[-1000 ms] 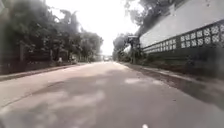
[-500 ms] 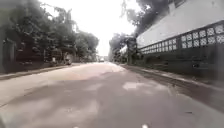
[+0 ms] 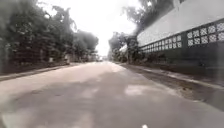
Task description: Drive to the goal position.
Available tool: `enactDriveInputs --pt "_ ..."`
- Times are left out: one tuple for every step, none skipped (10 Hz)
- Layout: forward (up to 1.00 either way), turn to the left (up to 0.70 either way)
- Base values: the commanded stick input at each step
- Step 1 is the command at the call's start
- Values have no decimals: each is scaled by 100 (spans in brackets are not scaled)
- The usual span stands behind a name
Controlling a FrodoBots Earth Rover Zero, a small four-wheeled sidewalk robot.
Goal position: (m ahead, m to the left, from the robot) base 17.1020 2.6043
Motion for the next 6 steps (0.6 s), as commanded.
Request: enactDriveInputs --pt "85 -34" --pt "85 -34" --pt "85 -16" --pt "85 9" --pt "85 10" --pt "85 5"
